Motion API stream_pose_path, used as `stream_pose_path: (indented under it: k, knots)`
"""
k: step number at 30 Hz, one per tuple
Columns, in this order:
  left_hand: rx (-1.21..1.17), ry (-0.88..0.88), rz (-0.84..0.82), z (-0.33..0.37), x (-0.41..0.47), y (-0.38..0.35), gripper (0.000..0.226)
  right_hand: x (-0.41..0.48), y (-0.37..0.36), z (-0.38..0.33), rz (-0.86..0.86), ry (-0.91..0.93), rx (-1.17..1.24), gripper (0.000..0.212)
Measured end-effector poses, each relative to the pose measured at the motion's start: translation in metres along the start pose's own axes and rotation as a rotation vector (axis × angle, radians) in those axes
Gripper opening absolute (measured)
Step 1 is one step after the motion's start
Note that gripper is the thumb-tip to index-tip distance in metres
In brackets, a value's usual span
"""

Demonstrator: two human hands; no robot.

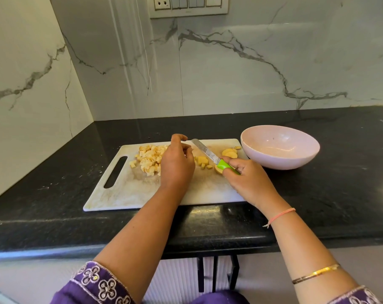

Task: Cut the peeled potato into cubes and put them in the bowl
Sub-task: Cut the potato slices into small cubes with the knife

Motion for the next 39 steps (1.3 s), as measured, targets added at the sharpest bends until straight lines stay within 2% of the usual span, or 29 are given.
stream_pose_path:
  k: [5, 10, 13, 22, 26, 29, 31, 36, 39]
  knots:
    - [0.177, -0.06, -0.07, -0.002, 0.0, -0.005, 0.023, 0.002, 0.0, 0.002, 0.013, -0.025, 0.026, 0.037]
    - [0.355, -0.21, -0.239, 0.005, -0.002, -0.019, 0.03, 0.004, 0.0, 0.005, 0.014, -0.058, 0.077, 0.039]
    - [0.447, -0.238, -0.319, 0.003, -0.003, -0.027, 0.032, 0.005, 0.001, 0.005, 0.018, -0.062, 0.102, 0.04]
    - [0.534, -0.104, -0.156, -0.005, 0.004, -0.01, 0.032, 0.002, 0.001, 0.002, -0.01, -0.081, 0.131, 0.04]
    - [0.403, -0.23, -0.191, 0.006, 0.001, -0.017, 0.031, 0.002, 0.002, 0.003, -0.002, -0.095, 0.137, 0.04]
    - [0.472, -0.319, -0.298, 0.006, -0.003, -0.031, 0.027, 0.003, 0.002, 0.004, 0.006, -0.104, 0.147, 0.04]
    - [0.524, -0.293, -0.331, 0.002, -0.001, -0.033, 0.028, 0.003, 0.001, 0.004, 0.01, -0.107, 0.16, 0.04]
    - [0.658, -0.162, -0.253, -0.008, 0.009, -0.022, 0.027, 0.003, 0.002, 0.003, 0.014, -0.112, 0.203, 0.038]
    - [0.644, -0.133, -0.2, -0.01, 0.011, -0.014, 0.027, 0.002, 0.003, 0.003, 0.017, -0.115, 0.229, 0.036]
Point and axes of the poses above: each hand's wrist, its own x-axis towards the middle knuckle, its own y-axis out of the back of the hand, z = x × y, the point moved 5 cm from there along x, towards the middle knuckle, and after that the axes turned 5 degrees about -y, right-handed, at the moved point
